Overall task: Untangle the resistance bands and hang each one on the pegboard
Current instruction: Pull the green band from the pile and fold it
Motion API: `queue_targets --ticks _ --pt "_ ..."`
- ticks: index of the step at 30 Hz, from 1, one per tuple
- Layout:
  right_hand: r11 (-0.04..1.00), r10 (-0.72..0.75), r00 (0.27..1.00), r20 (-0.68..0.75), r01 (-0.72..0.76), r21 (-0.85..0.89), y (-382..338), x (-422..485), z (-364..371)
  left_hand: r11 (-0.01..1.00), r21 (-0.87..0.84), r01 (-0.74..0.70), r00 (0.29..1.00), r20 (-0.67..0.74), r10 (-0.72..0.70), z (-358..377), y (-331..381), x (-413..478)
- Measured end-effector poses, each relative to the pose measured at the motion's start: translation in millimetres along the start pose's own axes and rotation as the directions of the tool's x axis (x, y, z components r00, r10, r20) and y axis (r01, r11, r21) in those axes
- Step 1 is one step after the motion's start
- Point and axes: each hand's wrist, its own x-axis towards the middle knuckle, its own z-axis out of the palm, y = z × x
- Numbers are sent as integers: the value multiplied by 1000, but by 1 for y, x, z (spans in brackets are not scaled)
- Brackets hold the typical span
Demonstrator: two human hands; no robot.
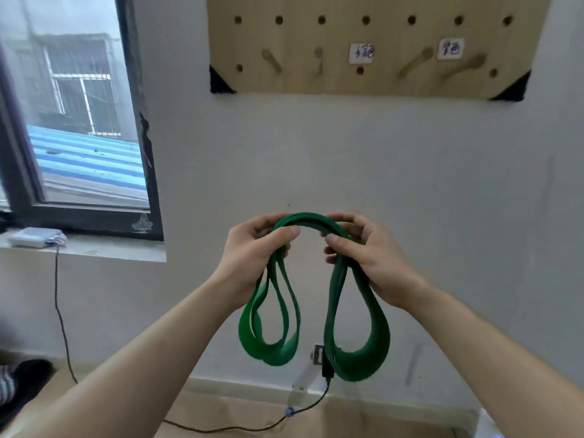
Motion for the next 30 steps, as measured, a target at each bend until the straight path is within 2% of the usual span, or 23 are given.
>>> queue_targets --ticks 4,10,15,18,22,24,27,30 --pt "995 -86 996 -11 85 -56 -33 29 -4 999 0 -45 999 -2 45 7 39 27" --pt "951 -249 967 -63 231 -205 -92 81 0 974 99 -206 978 -16 209 13 97 73" --pt "878 -392 919 -43 360 -315 -142 115 0 939 144 -311 945 -57 322 23 138 112" --pt "826 -485 871 -78 428 -366 -165 133 -7 919 125 -375 918 -84 386 42 155 134" --pt "772 -554 823 -121 455 -444 -183 159 -16 888 144 -436 879 -143 455 69 164 162" --pt "735 -593 793 -141 461 -497 -181 173 -21 893 173 -416 880 -169 443 76 162 174" --pt "719 -572 809 -138 413 -559 -165 189 -28 909 235 -344 909 -161 385 79 151 186" --pt "694 -577 809 -115 411 -591 -150 193 -33 876 316 -364 906 -99 412 74 138 189"
